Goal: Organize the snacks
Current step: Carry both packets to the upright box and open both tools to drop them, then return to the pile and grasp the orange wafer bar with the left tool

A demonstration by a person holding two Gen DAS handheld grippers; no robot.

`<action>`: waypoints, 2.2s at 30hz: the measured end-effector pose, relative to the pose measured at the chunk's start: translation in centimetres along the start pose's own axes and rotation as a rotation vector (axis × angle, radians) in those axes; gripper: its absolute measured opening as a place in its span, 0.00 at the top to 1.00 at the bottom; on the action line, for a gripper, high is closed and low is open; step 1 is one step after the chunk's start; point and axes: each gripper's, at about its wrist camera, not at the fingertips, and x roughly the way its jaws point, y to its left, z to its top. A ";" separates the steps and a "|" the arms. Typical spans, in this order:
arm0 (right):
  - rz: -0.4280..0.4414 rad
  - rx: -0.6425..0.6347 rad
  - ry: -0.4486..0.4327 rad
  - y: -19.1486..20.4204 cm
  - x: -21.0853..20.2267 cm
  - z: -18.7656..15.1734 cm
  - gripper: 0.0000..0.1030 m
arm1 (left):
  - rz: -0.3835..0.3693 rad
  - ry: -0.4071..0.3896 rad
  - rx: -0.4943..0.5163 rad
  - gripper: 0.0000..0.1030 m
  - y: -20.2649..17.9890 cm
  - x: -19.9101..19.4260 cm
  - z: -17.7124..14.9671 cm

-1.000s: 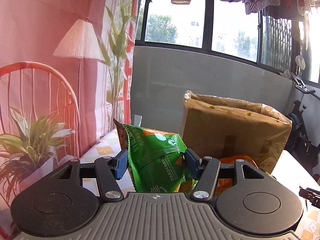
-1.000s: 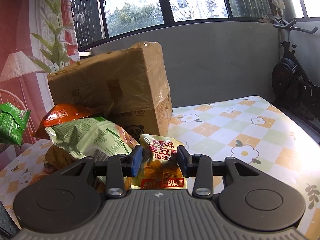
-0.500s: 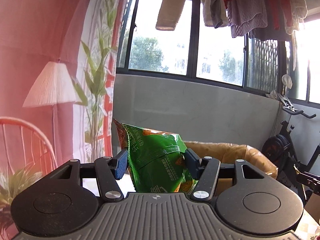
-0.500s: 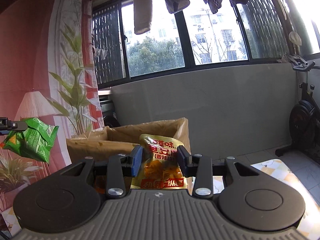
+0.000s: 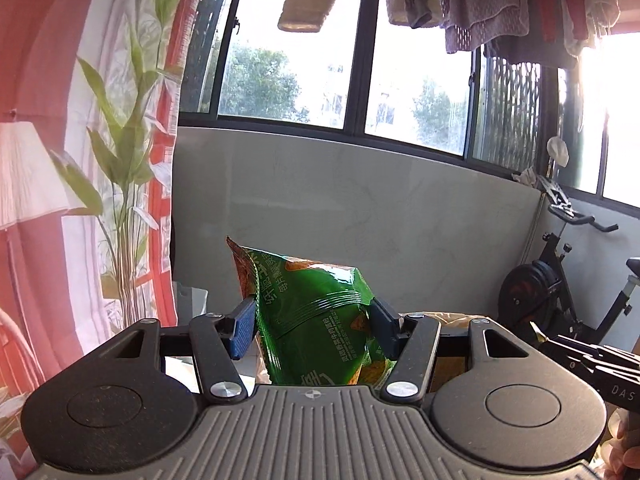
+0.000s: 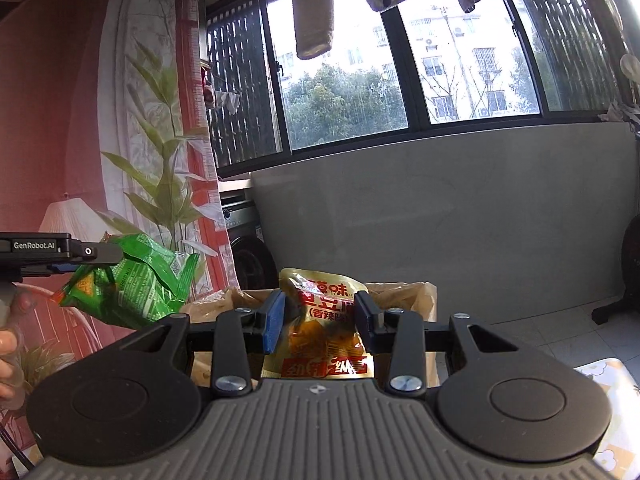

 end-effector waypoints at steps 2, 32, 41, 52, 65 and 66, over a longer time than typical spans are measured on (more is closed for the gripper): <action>0.008 0.021 0.020 -0.1 1.6 0.5 0.61 | 0.018 0.014 0.029 0.40 -0.4 1.9 0.4; -0.093 0.010 0.158 0.8 -4.1 -5.6 0.04 | 0.062 0.289 -0.073 0.13 6.3 -3.8 -6.5; -0.056 0.033 0.197 2.9 -6.1 -11.9 0.04 | 0.119 0.370 -0.174 0.13 8.6 -6.7 -11.6; -0.096 0.008 0.206 3.4 -8.9 -15.3 0.04 | -0.066 0.634 -0.088 0.28 6.1 -8.1 -19.7; -0.085 -0.050 0.308 4.2 -8.2 -17.3 0.04 | -0.097 0.759 0.014 0.41 4.2 -7.6 -23.3; -0.084 -0.050 0.314 4.2 -8.1 -17.4 0.04 | -0.101 0.767 0.008 0.44 4.3 -7.3 -23.4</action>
